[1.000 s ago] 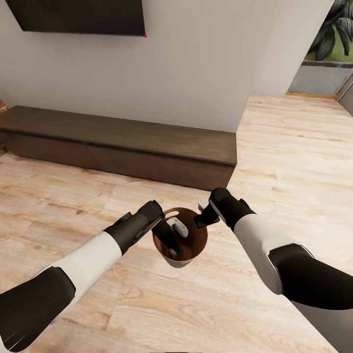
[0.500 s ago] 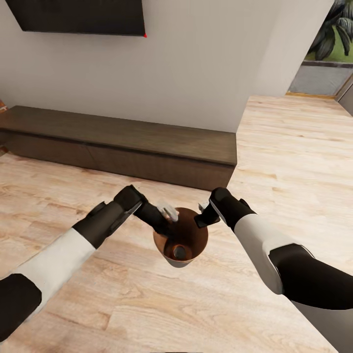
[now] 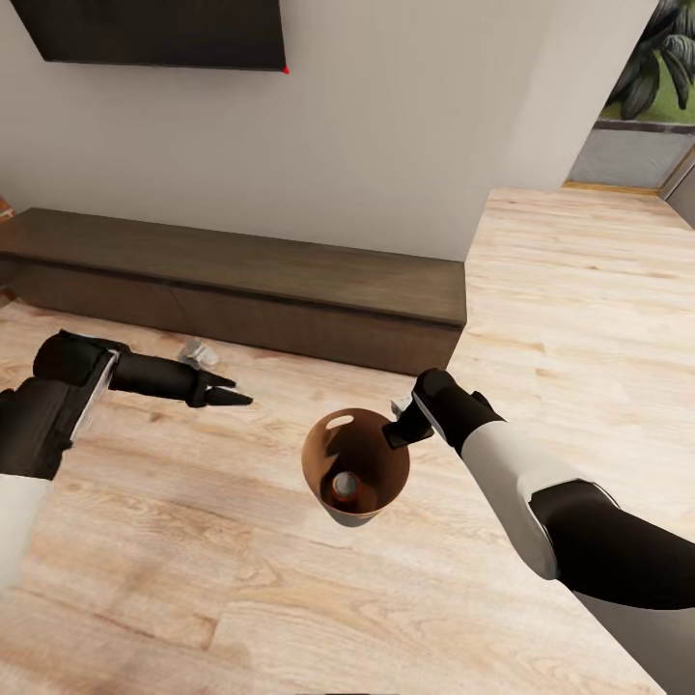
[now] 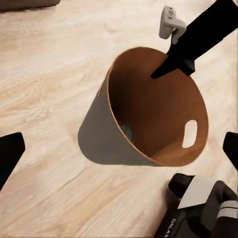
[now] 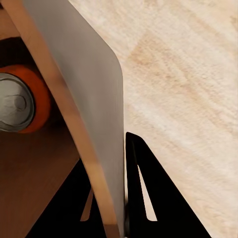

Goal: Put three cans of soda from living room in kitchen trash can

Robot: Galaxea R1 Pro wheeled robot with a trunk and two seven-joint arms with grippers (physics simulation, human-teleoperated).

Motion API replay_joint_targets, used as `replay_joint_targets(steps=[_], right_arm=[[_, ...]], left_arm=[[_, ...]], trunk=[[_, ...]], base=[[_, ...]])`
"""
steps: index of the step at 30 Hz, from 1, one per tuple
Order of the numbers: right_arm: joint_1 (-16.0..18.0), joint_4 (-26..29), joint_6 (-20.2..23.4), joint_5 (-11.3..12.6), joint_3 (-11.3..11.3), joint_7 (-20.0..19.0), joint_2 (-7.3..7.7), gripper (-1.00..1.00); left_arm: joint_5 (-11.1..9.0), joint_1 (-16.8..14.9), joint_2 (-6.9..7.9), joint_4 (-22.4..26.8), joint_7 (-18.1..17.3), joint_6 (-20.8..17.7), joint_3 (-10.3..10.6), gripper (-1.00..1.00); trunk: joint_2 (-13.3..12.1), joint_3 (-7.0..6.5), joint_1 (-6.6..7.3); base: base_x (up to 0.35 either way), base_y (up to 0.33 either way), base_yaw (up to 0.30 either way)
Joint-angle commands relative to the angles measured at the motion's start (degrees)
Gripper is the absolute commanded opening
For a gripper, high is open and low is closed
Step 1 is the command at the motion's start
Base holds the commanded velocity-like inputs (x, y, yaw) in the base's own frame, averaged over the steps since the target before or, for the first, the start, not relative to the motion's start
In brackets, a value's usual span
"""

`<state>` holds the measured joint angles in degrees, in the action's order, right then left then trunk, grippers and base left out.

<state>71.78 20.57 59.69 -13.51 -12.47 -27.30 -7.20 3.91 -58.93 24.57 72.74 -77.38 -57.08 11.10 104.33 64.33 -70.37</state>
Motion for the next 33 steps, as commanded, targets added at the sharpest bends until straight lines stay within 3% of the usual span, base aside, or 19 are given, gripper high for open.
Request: replay_joint_targets(steps=[1, 4, 5, 7, 10, 11, 12, 13, 17, 18, 20, 23, 24, 26, 29, 33], right_arm=[[0.02, 0.01, 0.31, 1.61, 0.26, -0.27, 0.01, -1.0], [-0.02, 0.05, 0.31, 1.63, 0.36, -0.27, 0.1, -1.0], [-0.04, 0.06, 0.31, 1.63, 0.42, -0.26, 0.19, -1.0], [-0.05, 0.13, 0.31, 1.62, 0.44, -0.24, 0.33, -1.0], [-0.06, 0.21, 0.31, 1.46, 0.3, -0.04, 0.57, -1.0], [-0.08, 0.32, 0.31, 1.37, 0.16, 0.91, 0.85, -1.0], [-0.09, 0.38, 0.31, 1.35, 0.14, 1.6, 1.03, -1.0], [-0.11, 0.46, 0.31, 1.33, 0.15, 3.12, 1.59, -1.0], [-0.18, 0.58, 0.31, 1.34, 0.12, 5.08, 3.55, -1.0], [-0.38, 0.59, 0.31, 1.29, 0.07, 5.74, 4.52, -1.0], [-0.98, 0.67, 0.31, 1.29, 0.09, 6.42, 5.36, -1.0], [-2.84, 0.81, 0.31, 1.29, 0.15, 7.59, 6.75, -1.0], [-3.91, 0.86, 0.31, 1.39, 0.21, 7.59, 7.24, -1.0], [-5.49, 1.19, 0.31, 1.53, 0.27, 7.52, 7.7, -1.0], [-7.49, 2.42, -3.2, 1.65, 0.37, 7.43, 8.28, -1.0], [-8.99, 3.93, -5.48, 1.72, 0.6, 7.25, 9.12, -1.0]], left_arm=[[0.14, 0.45, 0.4, 0.03, -0.81, 0.31, -3.14, 1.0], [1.22, 2.46, 1.14, -0.05, -1.61, 0.95, -11.7, 1.0], [2.78, 4.2, 1.26, -0.08, -0.44, 1.21, -16.21, 1.0], [4.94, 5.98, 1.28, -0.1, 2.48, 1.49, -19.55, 1.0], [7.93, 8.64, 1.09, -0.07, 10.33, 2.29, -23.15, 1.0], [9.06, 10.7, 0.57, 0.03, 17.02, 2.7, -24.97, 1.0], [9.45, 11.83, 0.1, 0.14, 20.4, 2.87, -25.68, 1.0], [10.02, 14.22, -1.24, 0.41, 26.75, 3.18, -26.74, 1.0], [10.72, 18.54, -4.13, 0.79, 36.65, 4.39, -27.86, 1.0], [10.83, 20.49, -5.41, 1.06, 40.12, 5.22, -28.14, 1.0], [10.9, 23.04, -6.47, 1.57, 42.49, 5.76, -28.35, 1.0], [10.95, 30.36, -8.13, 3.58, 45.3, 6.76, -29.53, 1.0], [10.9, 33.89, -9.31, 4.54, 45.91, 8.51, -30.58, 1.0], [10.95, 35.95, -11.13, 4.94, 46.37, 11.32, -31.14, 1.0], [11.02, 37.22, -13.72, 5.25, 46.64, 14.01, -31.44, 1.0], [10.95, 37.77, -15.03, 5.12, 46.77, 16.61, -31.61, 1.0]], trunk=[[0.0, 0.0, 0.0], [0.0, 0.0, 0.0], [0.0, 0.0, 0.0], [0.0, 0.0, 0.0], [0.0, 0.0, 0.0], [0.0, 0.0, 0.0], [0.0, 0.0, 0.0], [0.0, 0.0, 0.0], [0.0, 0.0, 0.0], [0.0, 0.0, 0.0], [0.0, 0.0, 0.0], [0.0, 0.0, 0.0], [0.0, 0.0, 0.0], [0.0, 0.0, 0.0], [0.0, 0.0, 0.0], [0.0, 0.01, 0.0]], base=[[0.0, 0.0, 0.0], [0.0, 0.0, 0.0], [0.0, 0.0, 0.0], [0.0, 0.0, 0.0], [0.0, 0.0, 0.0], [0.0, 0.0, 0.0], [0.0, 0.0, 0.0], [0.0, 0.0, 0.0], [0.0, 0.0, 0.0], [0.0, 0.0, 0.0], [0.0, 0.0, 0.0], [0.0, 0.0, 0.0], [0.0, 0.0, 0.046], [0.0, 0.0, 0.116], [0.0, 0.0, 0.186], [0.0, 0.0, 0.224]])
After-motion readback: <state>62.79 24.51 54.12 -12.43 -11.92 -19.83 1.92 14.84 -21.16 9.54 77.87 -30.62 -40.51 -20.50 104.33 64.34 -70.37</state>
